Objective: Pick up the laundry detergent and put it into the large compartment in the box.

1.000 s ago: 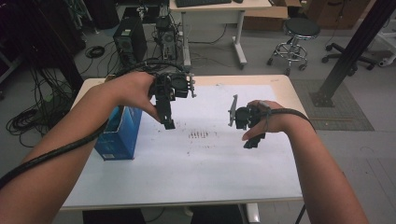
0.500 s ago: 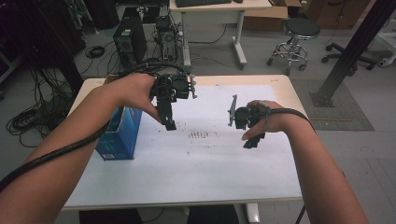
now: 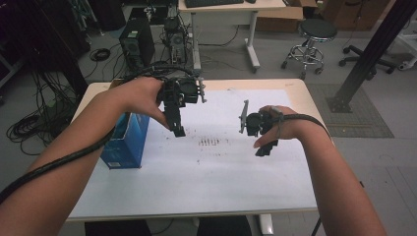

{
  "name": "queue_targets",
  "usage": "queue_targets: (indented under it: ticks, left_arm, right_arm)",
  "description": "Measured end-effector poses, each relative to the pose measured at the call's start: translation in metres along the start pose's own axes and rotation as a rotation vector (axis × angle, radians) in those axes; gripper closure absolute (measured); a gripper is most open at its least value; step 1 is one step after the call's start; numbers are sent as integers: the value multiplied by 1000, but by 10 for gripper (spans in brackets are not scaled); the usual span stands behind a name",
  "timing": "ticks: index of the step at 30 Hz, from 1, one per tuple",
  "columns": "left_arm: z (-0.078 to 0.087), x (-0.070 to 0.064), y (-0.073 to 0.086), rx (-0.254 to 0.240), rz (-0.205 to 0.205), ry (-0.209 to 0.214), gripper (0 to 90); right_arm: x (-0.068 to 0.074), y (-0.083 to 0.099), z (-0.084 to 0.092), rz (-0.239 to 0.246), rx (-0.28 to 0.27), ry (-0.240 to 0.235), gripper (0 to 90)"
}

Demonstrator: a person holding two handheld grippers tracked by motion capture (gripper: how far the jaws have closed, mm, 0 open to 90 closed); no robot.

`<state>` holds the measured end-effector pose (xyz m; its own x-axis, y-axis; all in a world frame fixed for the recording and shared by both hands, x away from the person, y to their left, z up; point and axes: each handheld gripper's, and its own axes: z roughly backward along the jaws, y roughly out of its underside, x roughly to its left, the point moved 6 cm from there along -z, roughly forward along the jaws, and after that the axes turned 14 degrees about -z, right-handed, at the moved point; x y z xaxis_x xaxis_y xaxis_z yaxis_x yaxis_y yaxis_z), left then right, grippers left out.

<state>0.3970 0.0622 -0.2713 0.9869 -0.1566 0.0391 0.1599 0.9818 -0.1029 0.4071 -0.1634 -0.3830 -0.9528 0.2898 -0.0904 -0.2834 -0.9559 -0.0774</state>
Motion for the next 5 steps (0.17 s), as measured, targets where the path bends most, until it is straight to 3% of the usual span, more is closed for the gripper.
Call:
queue_targets:
  ticks: [5]
  left_arm:
    - [-1,0,-3,-32,5,-13,2]
  right_arm:
    - [2,-1,2,-2,-16,6,79]
